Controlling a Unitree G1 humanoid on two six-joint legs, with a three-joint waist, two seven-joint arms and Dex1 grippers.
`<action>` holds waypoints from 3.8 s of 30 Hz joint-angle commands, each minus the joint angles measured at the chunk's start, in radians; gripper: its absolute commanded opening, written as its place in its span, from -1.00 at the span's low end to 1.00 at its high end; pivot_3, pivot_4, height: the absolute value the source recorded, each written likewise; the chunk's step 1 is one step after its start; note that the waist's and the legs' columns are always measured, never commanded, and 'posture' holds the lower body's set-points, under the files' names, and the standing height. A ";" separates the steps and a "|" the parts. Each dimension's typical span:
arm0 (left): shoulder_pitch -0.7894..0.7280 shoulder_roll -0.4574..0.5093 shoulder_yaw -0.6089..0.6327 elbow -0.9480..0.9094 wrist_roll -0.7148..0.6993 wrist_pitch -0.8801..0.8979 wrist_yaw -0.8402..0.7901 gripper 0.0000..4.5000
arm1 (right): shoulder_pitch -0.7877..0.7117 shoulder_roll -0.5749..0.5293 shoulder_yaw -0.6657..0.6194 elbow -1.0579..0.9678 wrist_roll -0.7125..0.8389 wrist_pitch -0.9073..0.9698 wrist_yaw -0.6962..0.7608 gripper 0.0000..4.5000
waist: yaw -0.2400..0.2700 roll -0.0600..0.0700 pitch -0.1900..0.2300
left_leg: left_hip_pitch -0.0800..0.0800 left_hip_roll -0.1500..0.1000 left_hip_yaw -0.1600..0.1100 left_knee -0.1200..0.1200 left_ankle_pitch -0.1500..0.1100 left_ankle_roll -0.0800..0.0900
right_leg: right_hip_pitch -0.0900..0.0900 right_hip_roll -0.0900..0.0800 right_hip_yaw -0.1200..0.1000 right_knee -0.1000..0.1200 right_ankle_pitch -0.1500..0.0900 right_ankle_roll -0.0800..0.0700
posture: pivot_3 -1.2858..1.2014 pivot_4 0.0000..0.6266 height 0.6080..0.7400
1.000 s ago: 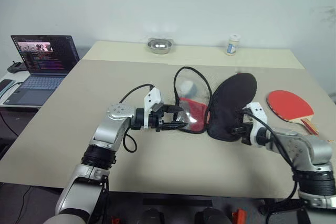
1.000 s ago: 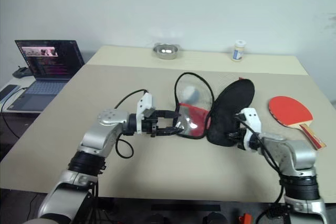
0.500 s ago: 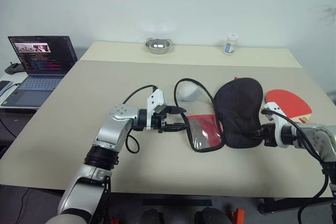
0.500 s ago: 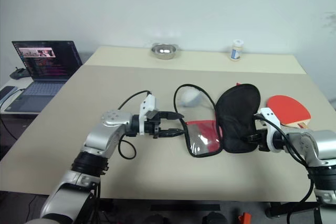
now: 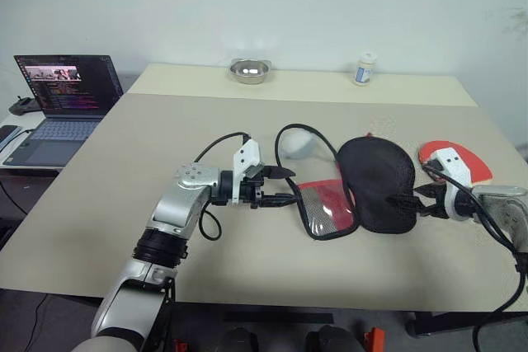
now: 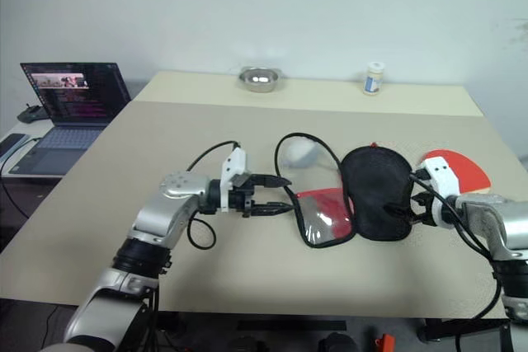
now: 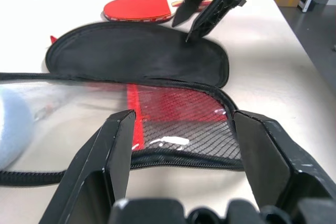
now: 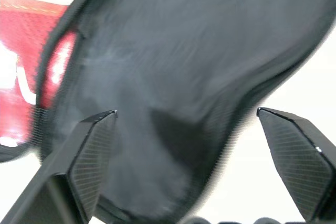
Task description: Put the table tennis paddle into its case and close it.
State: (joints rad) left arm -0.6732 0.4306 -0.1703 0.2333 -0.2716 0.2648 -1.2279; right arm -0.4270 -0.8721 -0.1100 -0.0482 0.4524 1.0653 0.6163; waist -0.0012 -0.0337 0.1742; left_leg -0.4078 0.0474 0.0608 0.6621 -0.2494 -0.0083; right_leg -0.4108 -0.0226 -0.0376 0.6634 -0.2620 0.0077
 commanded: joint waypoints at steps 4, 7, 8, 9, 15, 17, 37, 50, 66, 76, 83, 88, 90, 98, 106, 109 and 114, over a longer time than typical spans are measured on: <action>-0.007 -0.015 0.009 -0.118 -0.038 0.090 0.046 0.43 | 0.091 -0.117 -0.179 0.026 -0.076 -0.208 0.017 0.99 | 0.000 0.000 0.000 | 0.000 0.000 0.000 0.000 0.000 0.000 | 0.000 0.000 0.000 0.000 0.000 0.000 | 0.03 -0.52 1.00; -0.019 -0.021 0.004 -0.134 -0.034 0.100 0.063 0.43 | 0.118 -0.142 -0.213 0.122 -0.110 -0.316 0.043 0.99 | 0.001 0.000 0.000 | 0.000 0.000 0.000 0.000 0.000 0.000 | 0.000 0.000 0.000 0.000 0.000 0.000 | 0.03 -0.52 1.00; -0.025 -0.024 0.002 -0.135 -0.033 0.098 0.066 0.43 | 0.115 -0.150 -0.215 0.168 -0.122 -0.345 0.049 0.99 | 0.000 0.000 0.000 | 0.000 0.000 0.000 0.000 0.000 0.000 | 0.000 0.000 0.000 0.000 0.000 0.000 | 0.03 -0.52 1.00; -0.032 -0.029 0.001 -0.138 -0.032 0.099 0.070 0.43 | 0.108 -0.159 -0.213 0.227 -0.138 -0.377 0.058 0.99 | 0.000 0.000 0.000 | 0.001 0.000 0.000 0.000 0.000 0.000 | 0.000 0.000 0.000 0.000 0.000 0.000 | 0.03 -0.52 1.00; -0.057 -0.042 -0.002 -0.130 -0.034 0.096 0.064 0.43 | -0.071 -0.160 -0.154 0.624 -0.214 -0.495 0.084 0.99 | -0.007 0.002 0.000 | 0.004 -0.001 0.004 0.000 0.000 0.000 | 0.001 0.001 0.003 0.002 0.000 0.000 | 0.03 -0.52 1.00; -0.062 -0.044 -0.004 -0.124 -0.030 0.088 0.061 0.43 | -0.158 -0.152 -0.125 0.778 -0.251 -0.537 0.076 0.99 | -0.011 0.003 0.001 | 0.005 -0.001 0.005 0.000 0.000 0.000 | 0.002 0.001 0.005 0.002 0.000 0.000 | 0.03 -0.52 1.00; -0.068 0.005 0.008 -0.092 -0.025 0.050 0.049 0.43 | -0.387 -0.031 -0.039 1.230 -0.375 -0.739 0.101 0.99 | -0.027 0.003 0.001 | 0.009 0.000 0.013 0.000 0.000 0.000 | 0.002 0.001 0.015 0.002 0.001 0.002 | 0.03 -0.52 1.00; -0.088 0.021 0.013 -0.031 -0.014 0.005 0.032 0.43 | -0.425 0.030 -0.049 1.265 -0.383 -0.819 0.026 0.99 | -0.036 0.003 0.001 | 0.015 0.000 0.024 -0.001 0.000 0.000 | 0.002 0.001 0.025 0.003 0.004 0.005 | 0.03 -0.52 1.00; -0.092 0.021 0.012 -0.029 -0.016 0.000 0.037 0.43 | -0.446 0.059 -0.077 1.251 -0.372 -0.725 0.029 -0.38 | -0.044 0.003 0.001 | 0.015 0.001 0.024 -0.001 0.000 0.000 | 0.002 0.001 0.026 0.003 0.004 0.005 | 0.03 -0.52 1.00; -0.080 0.028 0.041 -0.048 -0.033 -0.003 0.046 0.43 | -0.406 0.050 -0.145 0.865 -0.278 -0.520 -0.014 -0.52 | -0.048 0.007 0.004 | 0.014 0.000 0.026 -0.001 0.000 0.000 | 0.000 0.001 0.029 0.003 0.006 0.006 | 0.03 -0.52 1.00; -0.071 0.031 0.073 -0.033 -0.040 -0.047 0.044 0.43 | -0.161 0.223 -0.267 -0.012 -0.115 0.015 -0.220 -0.52 | -0.033 0.008 0.004 | 0.007 0.002 0.024 -0.001 0.002 -0.004 | -0.012 0.000 0.027 0.013 0.008 0.002 | 0.03 -0.52 1.00; -0.081 0.036 0.074 -0.019 -0.038 -0.052 0.029 0.43 | -0.106 0.453 -0.289 -0.320 -0.107 0.214 -0.404 -0.52 | -0.029 0.009 0.004 | 0.007 0.002 0.024 0.000 0.001 -0.002 | -0.012 0.000 0.026 0.016 0.004 0.006 | 0.03 -0.52 1.00; -0.085 0.034 0.073 -0.016 -0.036 -0.053 0.031 0.43 | -0.097 0.519 -0.281 -0.371 -0.117 0.245 -0.452 -0.52 | -0.028 0.009 0.004 | 0.007 0.000 0.024 0.001 0.001 -0.002 | -0.012 0.000 0.026 0.016 0.004 0.006 | 0.03 -0.52 1.00; -0.089 0.026 0.064 -0.020 -0.029 -0.058 0.039 0.43 | -0.059 0.635 -0.215 -0.385 -0.154 0.221 -0.538 -0.52 | -0.029 0.008 0.004 | 0.006 0.000 0.024 0.000 0.001 -0.001 | -0.012 0.001 0.026 0.015 0.004 0.006 | 0.03 -0.52 1.00; -0.082 0.030 0.067 -0.029 -0.028 -0.055 0.046 0.43 | -0.059 0.650 -0.177 -0.315 -0.172 0.166 -0.546 -0.52 | -0.031 0.008 0.004 | 0.006 0.000 0.024 0.000 0.001 -0.001 | -0.013 0.001 0.026 0.015 0.004 0.006 | 0.03 -0.52 1.00; -0.078 0.032 0.067 -0.034 -0.028 -0.052 0.048 0.43 | -0.054 0.652 -0.168 -0.281 -0.181 0.143 -0.556 -0.52 | -0.031 0.008 0.004 | 0.006 0.000 0.024 0.000 0.001 -0.001 | -0.013 0.001 0.026 0.015 0.004 0.006 | 0.03 -0.52 1.00; -0.072 0.045 0.071 -0.027 -0.022 -0.047 0.051 0.43 | -0.043 0.659 -0.160 -0.263 -0.192 0.115 -0.569 0.19 | -0.031 0.008 0.004 | 0.006 0.000 0.024 0.000 0.001 -0.001 | -0.013 0.001 0.026 0.015 0.004 0.006 | 0.03 -0.52 1.00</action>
State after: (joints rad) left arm -0.7389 0.4608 -0.1185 0.2337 -0.2902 0.2259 -1.1866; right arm -0.4660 -0.2145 -0.2721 -0.2807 0.2633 1.2078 0.0541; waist -0.0324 -0.0257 0.1781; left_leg -0.4018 0.0474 0.0844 0.6617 -0.2483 -0.0088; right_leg -0.4234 -0.0214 -0.0111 0.6782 -0.2577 0.0139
